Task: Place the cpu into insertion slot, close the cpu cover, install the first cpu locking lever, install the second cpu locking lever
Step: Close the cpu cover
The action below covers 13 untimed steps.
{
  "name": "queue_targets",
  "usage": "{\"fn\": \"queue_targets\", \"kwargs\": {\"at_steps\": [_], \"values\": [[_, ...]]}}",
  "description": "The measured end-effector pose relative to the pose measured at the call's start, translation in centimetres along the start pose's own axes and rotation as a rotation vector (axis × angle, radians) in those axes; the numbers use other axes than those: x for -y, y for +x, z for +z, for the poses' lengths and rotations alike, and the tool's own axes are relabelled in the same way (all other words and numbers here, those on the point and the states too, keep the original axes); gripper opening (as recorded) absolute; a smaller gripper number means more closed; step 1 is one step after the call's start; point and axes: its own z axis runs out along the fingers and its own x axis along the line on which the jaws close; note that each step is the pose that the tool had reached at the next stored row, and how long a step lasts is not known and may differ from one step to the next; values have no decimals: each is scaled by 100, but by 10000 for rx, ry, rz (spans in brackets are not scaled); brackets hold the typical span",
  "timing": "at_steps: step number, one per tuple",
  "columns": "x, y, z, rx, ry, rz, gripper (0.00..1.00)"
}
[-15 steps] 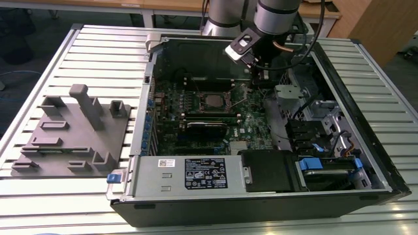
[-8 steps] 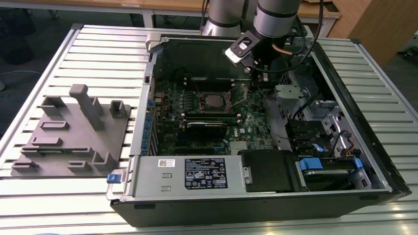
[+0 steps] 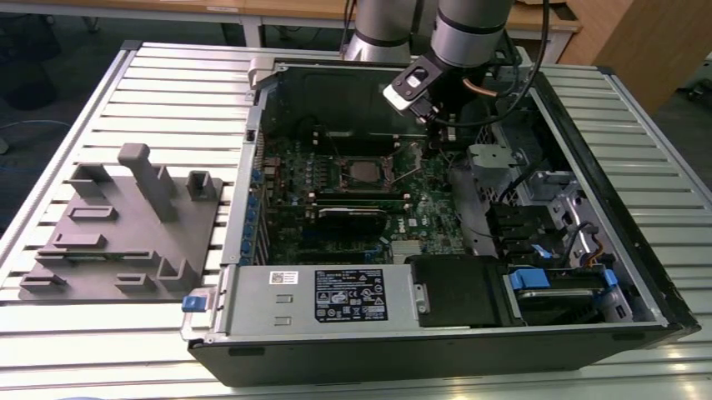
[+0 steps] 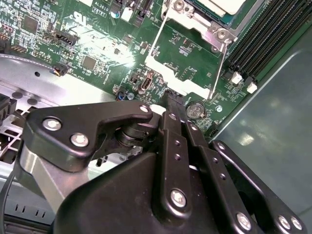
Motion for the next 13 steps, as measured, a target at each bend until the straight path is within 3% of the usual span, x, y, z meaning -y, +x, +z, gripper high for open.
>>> {"fn": "queue_targets", "kwargs": {"at_steps": [13], "values": [[8, -1, 14, -2, -1, 0, 11]]}}
